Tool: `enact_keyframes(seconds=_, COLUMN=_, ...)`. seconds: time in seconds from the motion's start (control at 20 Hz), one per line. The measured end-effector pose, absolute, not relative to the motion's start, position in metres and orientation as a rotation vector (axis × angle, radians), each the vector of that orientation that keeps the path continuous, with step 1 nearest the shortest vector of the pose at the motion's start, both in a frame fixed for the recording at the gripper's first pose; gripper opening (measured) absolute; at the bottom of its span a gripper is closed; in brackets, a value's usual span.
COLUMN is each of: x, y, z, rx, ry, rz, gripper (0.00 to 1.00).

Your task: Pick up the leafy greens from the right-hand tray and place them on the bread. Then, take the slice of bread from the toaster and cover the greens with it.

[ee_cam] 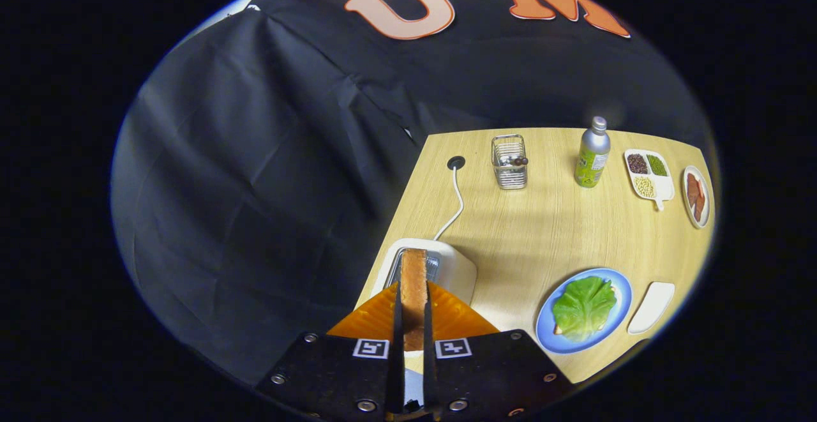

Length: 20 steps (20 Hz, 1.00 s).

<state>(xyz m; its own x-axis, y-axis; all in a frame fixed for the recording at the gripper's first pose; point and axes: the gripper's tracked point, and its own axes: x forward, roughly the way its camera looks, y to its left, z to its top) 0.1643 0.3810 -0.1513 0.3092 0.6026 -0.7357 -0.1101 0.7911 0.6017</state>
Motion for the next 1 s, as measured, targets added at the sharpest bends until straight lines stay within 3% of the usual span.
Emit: enact_keyframes(seconds=1.0, x=0.117, y=0.219, z=-0.259, rx=0.631, ry=1.159, rz=0.403, gripper=0.12)
